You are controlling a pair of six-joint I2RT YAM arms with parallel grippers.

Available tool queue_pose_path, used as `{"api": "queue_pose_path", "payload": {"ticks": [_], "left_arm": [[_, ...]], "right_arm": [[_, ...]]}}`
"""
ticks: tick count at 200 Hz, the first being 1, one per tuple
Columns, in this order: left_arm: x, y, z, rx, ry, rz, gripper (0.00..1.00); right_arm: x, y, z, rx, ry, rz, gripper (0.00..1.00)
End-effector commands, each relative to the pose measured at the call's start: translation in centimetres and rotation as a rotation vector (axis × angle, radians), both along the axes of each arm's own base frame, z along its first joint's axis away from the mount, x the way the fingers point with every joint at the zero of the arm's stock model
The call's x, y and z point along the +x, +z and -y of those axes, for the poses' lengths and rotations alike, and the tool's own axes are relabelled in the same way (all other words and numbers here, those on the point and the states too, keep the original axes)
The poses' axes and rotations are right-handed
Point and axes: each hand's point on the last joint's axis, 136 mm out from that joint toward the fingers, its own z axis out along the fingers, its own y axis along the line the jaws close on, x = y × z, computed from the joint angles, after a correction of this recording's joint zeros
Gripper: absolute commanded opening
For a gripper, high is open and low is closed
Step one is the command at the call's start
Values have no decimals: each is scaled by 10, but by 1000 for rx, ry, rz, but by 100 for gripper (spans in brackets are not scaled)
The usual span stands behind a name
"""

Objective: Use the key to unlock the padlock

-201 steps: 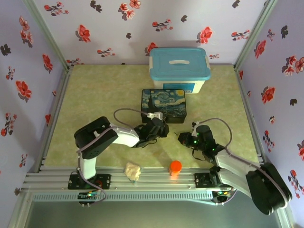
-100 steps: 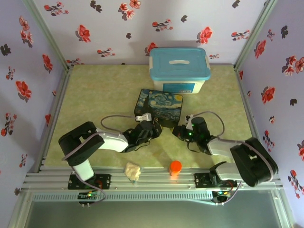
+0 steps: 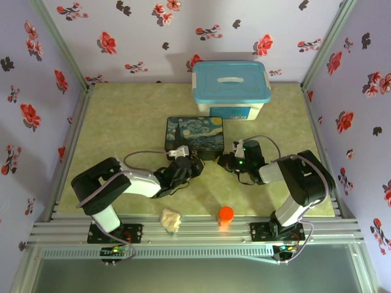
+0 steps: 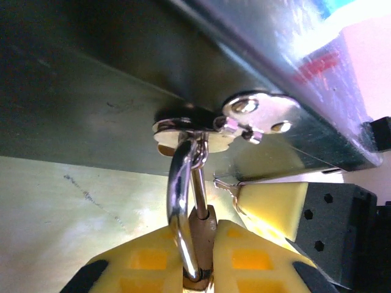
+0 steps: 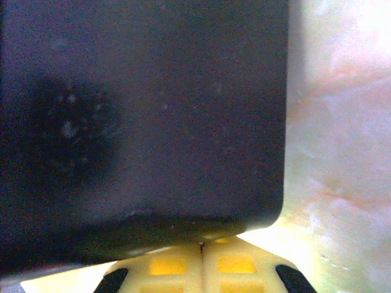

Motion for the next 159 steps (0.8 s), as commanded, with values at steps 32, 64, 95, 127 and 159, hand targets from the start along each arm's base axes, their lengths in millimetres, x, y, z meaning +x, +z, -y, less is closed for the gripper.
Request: {"api": "queue_pose_path", "payload": {"ticks": [32, 64, 95, 127, 159], "left_arm": [[9, 25, 24, -194, -25, 58, 0], [12, 30, 23, -246, -7, 62, 0], [13, 44, 27, -352, -4, 64, 0], [13, 53, 32, -403, -11, 63, 0], [14, 56, 32, -435, -3, 61, 0]], "right_arm": [[-11, 16, 4, 76, -26, 58, 0], [-36, 14, 12, 63, -52, 10, 0], [-44, 28, 8, 125, -79, 8, 0], [-36, 38, 7, 183, -124, 7, 0], [-32, 40, 9, 204, -156, 15, 0]]}}
